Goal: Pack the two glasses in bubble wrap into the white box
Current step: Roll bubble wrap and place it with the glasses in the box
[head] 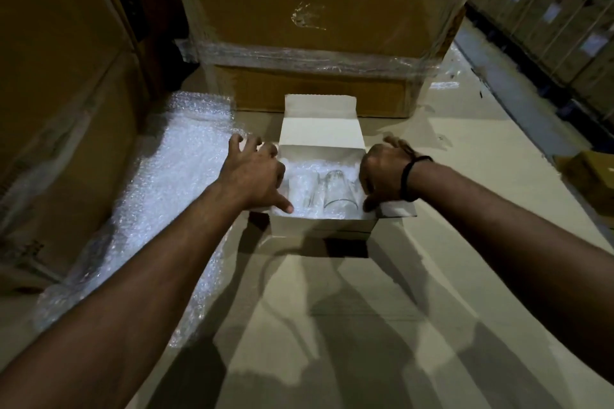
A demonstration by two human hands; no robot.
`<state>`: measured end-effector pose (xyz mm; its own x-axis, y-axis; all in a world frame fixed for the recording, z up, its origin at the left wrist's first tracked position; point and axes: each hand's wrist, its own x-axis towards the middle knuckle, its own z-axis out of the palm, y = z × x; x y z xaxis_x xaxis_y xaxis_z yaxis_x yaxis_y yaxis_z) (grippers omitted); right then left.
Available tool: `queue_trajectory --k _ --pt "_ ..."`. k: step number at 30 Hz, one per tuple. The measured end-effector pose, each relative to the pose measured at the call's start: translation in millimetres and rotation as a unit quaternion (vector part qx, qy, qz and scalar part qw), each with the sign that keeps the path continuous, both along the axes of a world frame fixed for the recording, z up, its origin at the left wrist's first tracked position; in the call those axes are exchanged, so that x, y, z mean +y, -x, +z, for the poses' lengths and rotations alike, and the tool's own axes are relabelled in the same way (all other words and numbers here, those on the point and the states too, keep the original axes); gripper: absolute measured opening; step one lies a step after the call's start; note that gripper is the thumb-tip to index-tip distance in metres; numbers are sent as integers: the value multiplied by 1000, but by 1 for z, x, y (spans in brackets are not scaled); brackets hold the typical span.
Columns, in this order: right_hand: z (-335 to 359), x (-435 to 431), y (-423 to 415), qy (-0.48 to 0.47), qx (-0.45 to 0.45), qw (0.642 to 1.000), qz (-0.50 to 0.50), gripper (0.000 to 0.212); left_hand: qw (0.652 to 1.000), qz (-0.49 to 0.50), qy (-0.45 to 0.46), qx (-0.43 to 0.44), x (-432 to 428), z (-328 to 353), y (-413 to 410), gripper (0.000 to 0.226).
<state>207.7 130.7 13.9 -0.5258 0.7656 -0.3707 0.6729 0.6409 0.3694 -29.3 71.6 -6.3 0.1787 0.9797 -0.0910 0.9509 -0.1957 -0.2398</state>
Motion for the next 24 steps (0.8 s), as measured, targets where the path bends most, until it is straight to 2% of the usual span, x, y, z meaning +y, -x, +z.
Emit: queue_trajectory --k 2,4,9,12,19,21,24 --pt "-10 -6 10 -22 -33 999 17 48 999 1 15 38 0 -8 -9 67" --pt "-19 -11 12 -33 -34 999 23 51 999 14 25 38 0 -17 -15 69" --pt "-17 -16 2 -66 27 997 25 65 999 30 18 -6 1 -22 -9 76" --pt "-15 -14 1 -82 75 994 -17 75 997 54 1 -60 3 -23 -15 95" --pt "-46 -14 13 -82 26 995 -53 86 995 92 45 -14 12 -31 -31 125" --pt "-41 -13 11 -68 42 996 -42 87 995 74 59 -16 12 -28 -29 127" --pt "-23 -4 -2 -20 87 995 -37 94 995 34 48 -81 11 -20 -11 119"
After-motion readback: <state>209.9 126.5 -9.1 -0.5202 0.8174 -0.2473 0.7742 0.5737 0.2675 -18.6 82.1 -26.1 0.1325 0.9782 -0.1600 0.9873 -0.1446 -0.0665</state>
